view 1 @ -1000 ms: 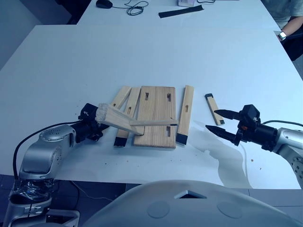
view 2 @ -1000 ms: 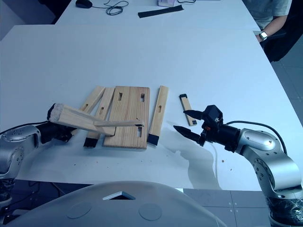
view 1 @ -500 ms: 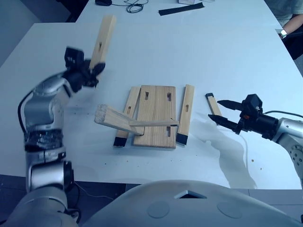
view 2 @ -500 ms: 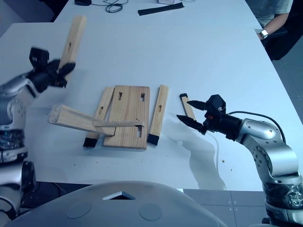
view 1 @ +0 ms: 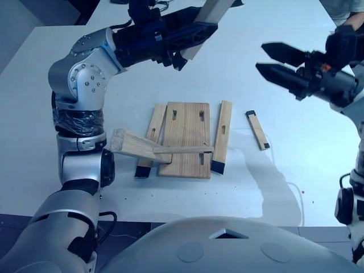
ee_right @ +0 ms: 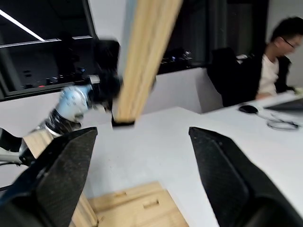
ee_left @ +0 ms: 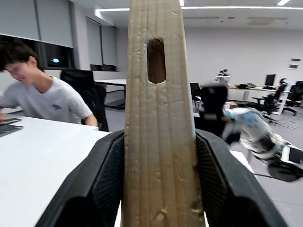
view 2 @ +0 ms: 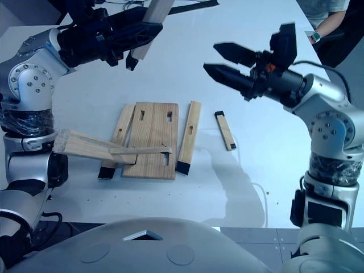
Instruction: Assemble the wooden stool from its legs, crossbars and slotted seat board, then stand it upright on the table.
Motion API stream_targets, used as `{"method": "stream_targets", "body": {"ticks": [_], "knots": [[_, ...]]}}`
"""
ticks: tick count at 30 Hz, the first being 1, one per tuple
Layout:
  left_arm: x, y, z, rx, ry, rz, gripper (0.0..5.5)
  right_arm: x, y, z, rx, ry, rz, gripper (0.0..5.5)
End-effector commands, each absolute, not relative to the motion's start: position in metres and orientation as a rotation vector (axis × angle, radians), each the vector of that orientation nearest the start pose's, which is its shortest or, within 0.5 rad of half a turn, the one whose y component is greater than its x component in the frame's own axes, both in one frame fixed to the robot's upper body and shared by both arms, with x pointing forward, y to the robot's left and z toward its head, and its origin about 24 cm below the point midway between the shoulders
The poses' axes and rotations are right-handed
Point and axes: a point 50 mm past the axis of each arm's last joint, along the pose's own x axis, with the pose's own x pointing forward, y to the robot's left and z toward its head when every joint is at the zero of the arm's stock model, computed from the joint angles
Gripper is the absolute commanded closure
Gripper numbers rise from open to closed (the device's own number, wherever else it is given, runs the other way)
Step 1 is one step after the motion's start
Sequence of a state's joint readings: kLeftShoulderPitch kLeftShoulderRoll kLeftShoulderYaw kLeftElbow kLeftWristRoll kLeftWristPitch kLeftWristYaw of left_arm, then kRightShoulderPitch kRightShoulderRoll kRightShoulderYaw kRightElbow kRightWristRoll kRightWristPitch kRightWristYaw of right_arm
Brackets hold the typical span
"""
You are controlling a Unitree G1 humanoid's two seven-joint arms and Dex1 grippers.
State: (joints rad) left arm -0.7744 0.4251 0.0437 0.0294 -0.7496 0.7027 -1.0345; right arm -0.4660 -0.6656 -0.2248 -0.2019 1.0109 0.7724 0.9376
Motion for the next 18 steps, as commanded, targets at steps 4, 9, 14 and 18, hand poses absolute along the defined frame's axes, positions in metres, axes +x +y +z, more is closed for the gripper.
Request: {"method": "stream_targets", "body": {"ticks": [4, 9, 14, 18], "knots": [[0.298, 0.123, 0.22, -0.153, -0.062, -1.488, 3.45, 0.272, -0.179, 0.232, 0.214, -0.063, 1.333, 1.17], [0.29, 0.121, 0.214, -0.159, -0.042, -1.527, 3.45, 0.275, -0.172, 0.235, 0.199, -0.063, 1.373, 1.17], [0.289, 0.12, 0.21, -0.166, -0.022, -1.539, 3.45, 0.276, -0.166, 0.235, 0.197, -0.06, 1.408, 1.17], [0.288, 0.118, 0.207, -0.168, -0.016, -1.545, 3.45, 0.276, -0.16, 0.237, 0.198, -0.06, 1.433, 1.17]]}}
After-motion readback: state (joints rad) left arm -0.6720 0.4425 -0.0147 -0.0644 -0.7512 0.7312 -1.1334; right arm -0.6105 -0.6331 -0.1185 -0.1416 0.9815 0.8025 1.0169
